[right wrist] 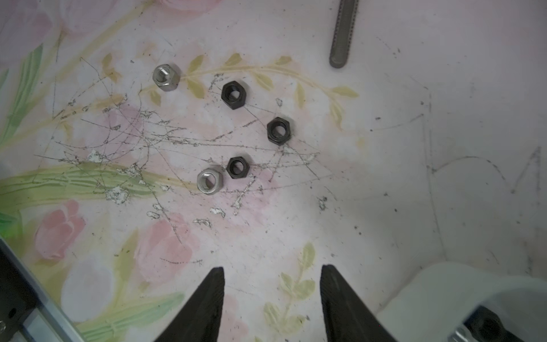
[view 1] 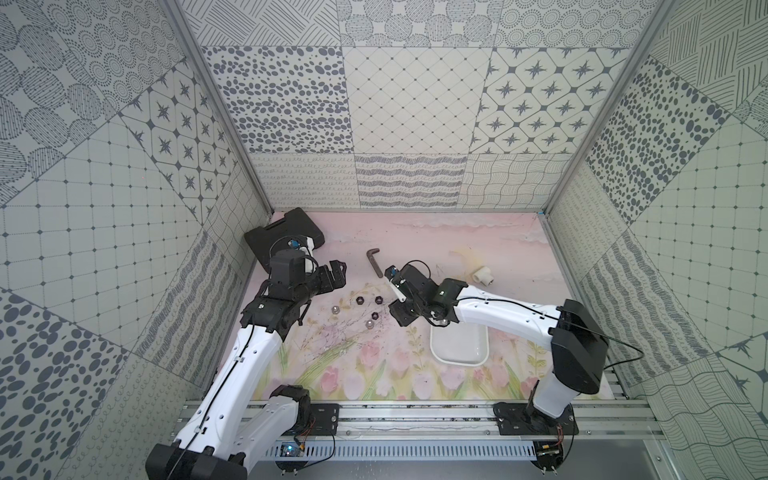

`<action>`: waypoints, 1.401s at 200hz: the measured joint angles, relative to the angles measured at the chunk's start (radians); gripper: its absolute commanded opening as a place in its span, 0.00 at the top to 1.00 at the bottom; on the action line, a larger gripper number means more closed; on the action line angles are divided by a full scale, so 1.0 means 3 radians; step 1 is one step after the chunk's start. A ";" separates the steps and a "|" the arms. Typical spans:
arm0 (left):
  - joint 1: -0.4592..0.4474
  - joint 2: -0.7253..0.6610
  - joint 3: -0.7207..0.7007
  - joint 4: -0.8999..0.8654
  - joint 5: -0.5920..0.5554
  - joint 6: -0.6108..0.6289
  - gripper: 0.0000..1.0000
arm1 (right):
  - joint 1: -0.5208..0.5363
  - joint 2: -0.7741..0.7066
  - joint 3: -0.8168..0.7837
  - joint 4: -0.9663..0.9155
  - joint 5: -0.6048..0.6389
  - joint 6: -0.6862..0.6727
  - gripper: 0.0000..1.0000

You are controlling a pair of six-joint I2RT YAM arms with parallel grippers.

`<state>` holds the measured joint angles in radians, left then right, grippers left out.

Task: Put the nuts on the desktop into the storage box
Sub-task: Pick up the nut from the center of the board.

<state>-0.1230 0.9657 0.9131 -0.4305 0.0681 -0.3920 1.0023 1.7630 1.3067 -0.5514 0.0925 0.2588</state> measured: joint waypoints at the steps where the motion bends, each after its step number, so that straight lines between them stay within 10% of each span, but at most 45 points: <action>1: 0.0000 0.0000 0.0000 0.0000 0.0000 0.0000 0.01 | 0.0005 0.0014 0.0008 0.0001 -0.0005 0.0000 0.44; 205: 0.0000 -0.0050 0.0000 0.0000 -0.0001 0.0000 0.01 | 0.0298 0.1274 0.0847 0.0062 -0.0070 0.0161 0.43; 280: 0.0000 -0.0050 0.0000 0.0001 -0.0001 0.0000 0.01 | 0.0298 0.1330 0.0899 0.0070 -0.0070 0.0137 0.74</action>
<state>-0.1230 0.9508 0.9131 -0.4301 0.0677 -0.3920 1.0916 2.1620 1.5764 -0.5304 0.0715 0.3000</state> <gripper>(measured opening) 0.990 0.307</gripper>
